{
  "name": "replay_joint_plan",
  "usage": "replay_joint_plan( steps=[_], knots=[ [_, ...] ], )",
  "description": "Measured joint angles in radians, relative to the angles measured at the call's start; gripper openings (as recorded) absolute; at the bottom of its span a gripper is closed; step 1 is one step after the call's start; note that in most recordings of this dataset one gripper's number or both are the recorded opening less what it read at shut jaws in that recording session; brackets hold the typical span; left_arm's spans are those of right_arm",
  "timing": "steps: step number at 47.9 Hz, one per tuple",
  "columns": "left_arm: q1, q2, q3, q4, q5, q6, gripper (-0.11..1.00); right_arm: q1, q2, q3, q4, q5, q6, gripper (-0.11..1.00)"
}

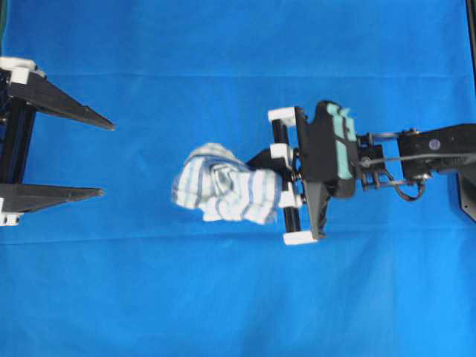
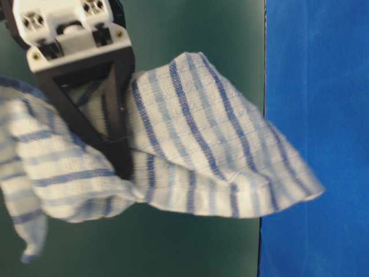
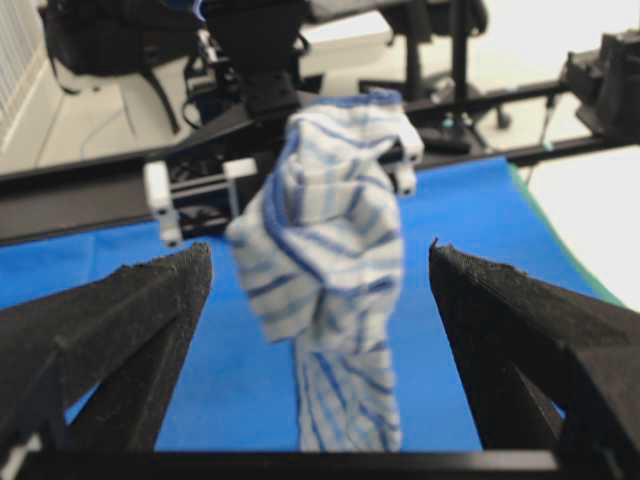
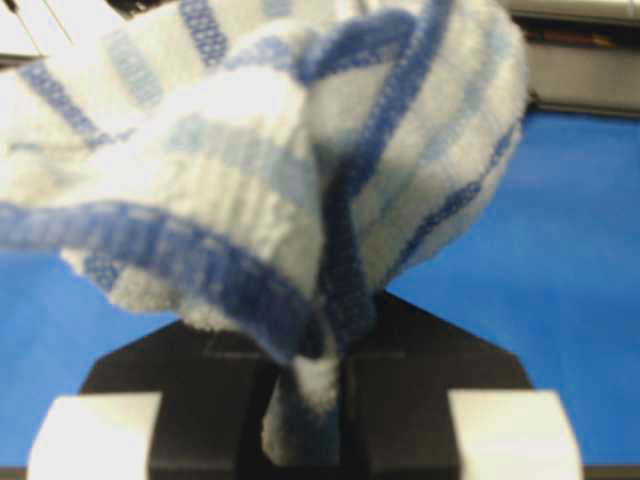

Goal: Hand over the towel.
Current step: 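Lower the towel with the right gripper and release it on the table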

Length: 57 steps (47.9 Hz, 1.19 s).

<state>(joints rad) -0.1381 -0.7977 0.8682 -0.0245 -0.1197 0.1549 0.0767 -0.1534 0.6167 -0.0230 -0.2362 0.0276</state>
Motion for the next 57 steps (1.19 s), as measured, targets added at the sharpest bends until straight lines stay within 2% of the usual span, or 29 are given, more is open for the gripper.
replay_joint_plan(
  steps=[7,14,20,31,41,51,52,57],
  knots=[
    [0.0,0.005,0.0,0.0,0.0,0.0,0.93,-0.057,0.069,-0.052,0.023,0.126,0.0,0.09],
    [0.0,0.005,0.0,0.0,0.0,0.0,0.93,-0.089,0.213,-0.133,0.028,0.27,0.0,0.09],
    [0.0,0.009,0.0,0.0,0.0,-0.002,0.93,-0.103,0.325,-0.181,0.026,0.347,0.0,0.09],
    [0.0,0.035,0.0,0.0,0.0,-0.002,0.93,-0.132,0.462,-0.21,0.029,0.387,0.012,0.09],
    [0.0,0.041,0.0,0.0,0.0,-0.002,0.93,-0.13,0.468,-0.21,0.031,0.396,0.06,0.09],
    [0.0,0.043,0.0,0.0,0.0,0.0,0.93,-0.13,0.468,-0.21,0.031,0.407,0.064,0.11],
    [0.0,0.043,0.0,0.0,0.0,-0.002,0.93,-0.13,0.468,-0.21,0.031,0.407,0.064,0.14],
    [0.0,0.043,0.003,0.0,-0.002,-0.002,0.93,-0.13,0.469,-0.21,0.031,0.408,0.074,0.44]
  ],
)
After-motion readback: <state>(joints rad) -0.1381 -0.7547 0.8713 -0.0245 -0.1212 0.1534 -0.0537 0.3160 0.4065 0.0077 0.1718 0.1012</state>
